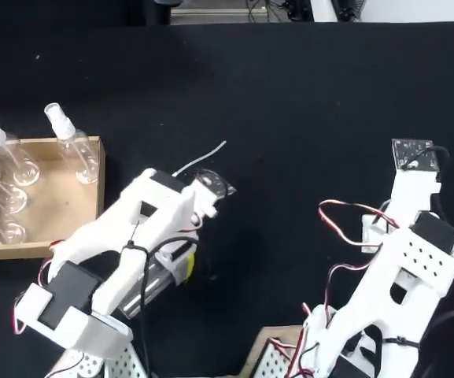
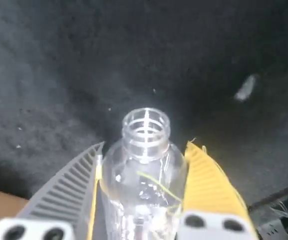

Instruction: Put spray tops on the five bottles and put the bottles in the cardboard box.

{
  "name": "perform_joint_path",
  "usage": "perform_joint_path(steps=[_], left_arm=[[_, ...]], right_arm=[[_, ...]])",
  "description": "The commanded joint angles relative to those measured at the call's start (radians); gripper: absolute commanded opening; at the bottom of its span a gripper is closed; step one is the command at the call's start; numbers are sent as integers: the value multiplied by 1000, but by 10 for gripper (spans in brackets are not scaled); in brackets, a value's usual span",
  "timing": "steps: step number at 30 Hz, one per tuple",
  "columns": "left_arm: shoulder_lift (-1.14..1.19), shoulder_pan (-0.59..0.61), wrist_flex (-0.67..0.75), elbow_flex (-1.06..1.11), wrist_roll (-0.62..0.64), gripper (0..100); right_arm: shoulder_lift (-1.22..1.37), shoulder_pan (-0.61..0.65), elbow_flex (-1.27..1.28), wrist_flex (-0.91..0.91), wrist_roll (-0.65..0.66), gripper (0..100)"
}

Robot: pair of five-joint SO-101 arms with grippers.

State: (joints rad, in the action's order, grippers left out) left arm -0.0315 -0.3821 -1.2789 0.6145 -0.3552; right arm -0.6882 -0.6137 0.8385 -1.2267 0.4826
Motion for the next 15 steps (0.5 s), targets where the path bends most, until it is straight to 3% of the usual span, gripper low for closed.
perform_joint_path(steps=[1, 6, 10, 15], left_arm=[[-114, -10, -91, -114, 41, 33], [-362, 1, -61, -56, 114, 30], [-562, 127, -25, 33, 133, 30], [-773, 242, -44, 65, 184, 30]], right_arm=[[-36, 81, -116, -8, -51, 170], [-35, 239, -162, 2, -63, 170], [-35, 353, -173, 34, -51, 168], [-33, 479, -168, 77, 103, 167]])
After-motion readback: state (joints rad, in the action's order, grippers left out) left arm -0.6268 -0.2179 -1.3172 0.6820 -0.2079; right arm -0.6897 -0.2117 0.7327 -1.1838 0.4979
